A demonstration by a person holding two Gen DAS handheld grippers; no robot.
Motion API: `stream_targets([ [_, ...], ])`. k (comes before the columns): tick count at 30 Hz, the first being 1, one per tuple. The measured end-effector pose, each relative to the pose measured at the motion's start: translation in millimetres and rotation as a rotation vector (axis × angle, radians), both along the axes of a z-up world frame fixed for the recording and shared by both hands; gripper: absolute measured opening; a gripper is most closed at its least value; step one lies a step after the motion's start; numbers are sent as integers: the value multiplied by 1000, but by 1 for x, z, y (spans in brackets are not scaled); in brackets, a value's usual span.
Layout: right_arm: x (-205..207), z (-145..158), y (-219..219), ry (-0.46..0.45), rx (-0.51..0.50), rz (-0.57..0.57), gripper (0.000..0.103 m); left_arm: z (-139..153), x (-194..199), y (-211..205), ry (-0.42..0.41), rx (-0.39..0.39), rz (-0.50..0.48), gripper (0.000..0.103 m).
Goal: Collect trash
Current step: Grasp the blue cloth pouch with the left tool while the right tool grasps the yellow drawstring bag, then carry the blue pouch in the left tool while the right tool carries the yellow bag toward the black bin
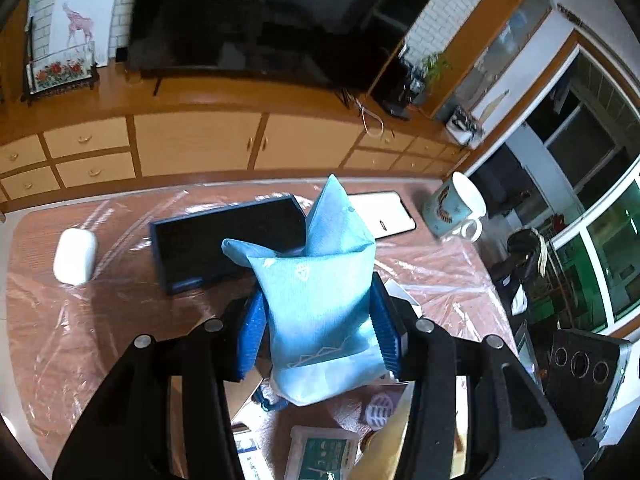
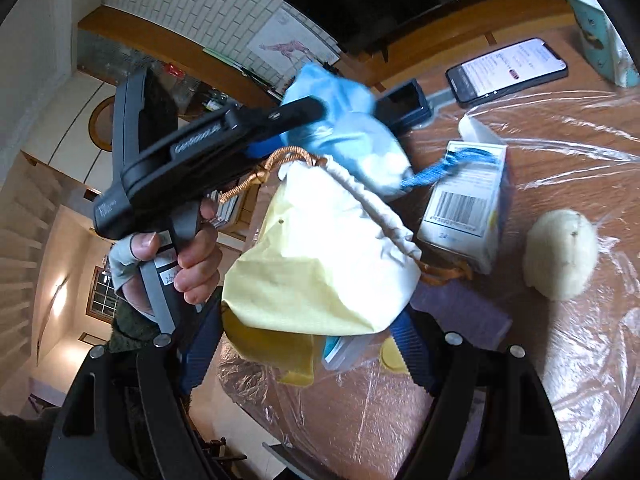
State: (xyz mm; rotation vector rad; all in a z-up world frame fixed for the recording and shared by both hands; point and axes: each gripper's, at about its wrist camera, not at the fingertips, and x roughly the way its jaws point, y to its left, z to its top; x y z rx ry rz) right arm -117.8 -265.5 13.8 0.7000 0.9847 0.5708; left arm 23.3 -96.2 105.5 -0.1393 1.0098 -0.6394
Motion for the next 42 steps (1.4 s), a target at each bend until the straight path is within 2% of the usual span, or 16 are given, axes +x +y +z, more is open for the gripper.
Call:
stream_targets([
  [3,-11,8,-14,-11,19,-25,77,4,-6,11,-1,-28,17,48],
  [9,-22,21,-32,-38,0,-69,77,7,-27,19,-40,-21,30,48],
  [13,-19,22,-36,-46,-24,-94,70,8,-37,22,-42,-41,26,47],
  [17,-13,13,-21,-34,-201,-92,71,1,-42,24,-38,-8,24,47],
  [20,-25,12,-4,-80,-372,-55,89,-3,-48,27,-34,-7,24,47],
  [22,-31,9,4,-98,-428,-10,95,-4,-51,29,-33,-7,18,47],
  [24,-36,0,13,-106,-500,61,96,-5,-53,30,-34,-10,9,47],
  [29,-37,-20,21,-106,-640,121,95,-10,-56,31,-28,-14,8,47],
  [31,-35,-22,15,-92,-584,118,75,-10,-58,32,-34,-18,15,47],
  [32,-34,-23,11,-77,-540,111,70,-10,-59,33,-33,-23,17,47],
  [34,-33,-19,-1,-88,-482,75,69,-9,-61,35,-37,-33,23,46],
  [37,-33,-9,-6,-120,-483,41,68,-3,-65,38,-57,-46,26,46],
  [42,-37,12,-18,-171,-425,-35,68,10,-79,48,-91,-94,37,46],
])
